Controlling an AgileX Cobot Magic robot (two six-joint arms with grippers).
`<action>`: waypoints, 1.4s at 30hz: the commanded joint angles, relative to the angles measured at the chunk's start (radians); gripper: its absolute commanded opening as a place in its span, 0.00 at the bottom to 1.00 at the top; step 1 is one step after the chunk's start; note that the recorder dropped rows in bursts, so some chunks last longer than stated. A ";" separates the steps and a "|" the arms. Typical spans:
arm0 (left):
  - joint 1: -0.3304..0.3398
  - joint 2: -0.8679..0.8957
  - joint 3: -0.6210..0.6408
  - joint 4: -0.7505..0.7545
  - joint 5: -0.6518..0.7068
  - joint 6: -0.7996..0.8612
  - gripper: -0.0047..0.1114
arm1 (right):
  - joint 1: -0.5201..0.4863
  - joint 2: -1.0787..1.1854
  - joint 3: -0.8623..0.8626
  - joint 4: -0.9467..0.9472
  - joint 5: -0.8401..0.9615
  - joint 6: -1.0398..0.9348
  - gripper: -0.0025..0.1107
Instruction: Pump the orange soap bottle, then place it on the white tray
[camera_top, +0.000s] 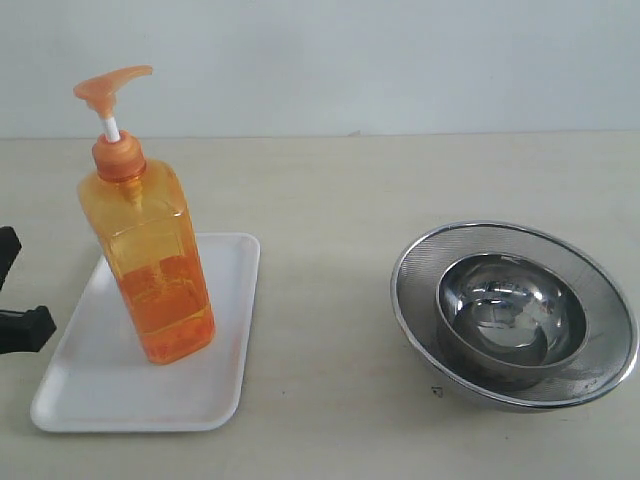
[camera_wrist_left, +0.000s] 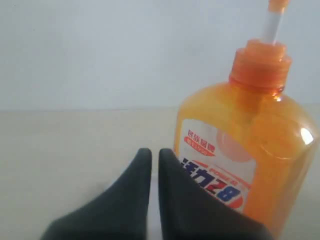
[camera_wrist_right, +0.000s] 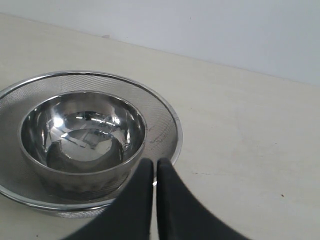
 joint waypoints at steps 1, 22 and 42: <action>0.002 0.134 0.004 0.018 -0.141 -0.065 0.08 | -0.003 -0.004 -0.001 0.003 -0.008 -0.003 0.02; 0.002 0.498 -0.207 0.066 -0.199 -0.109 0.08 | -0.003 -0.004 -0.001 0.003 -0.008 -0.003 0.02; 0.119 0.533 -0.265 0.141 -0.199 -0.103 0.08 | -0.003 -0.004 -0.001 -0.001 -0.008 -0.003 0.02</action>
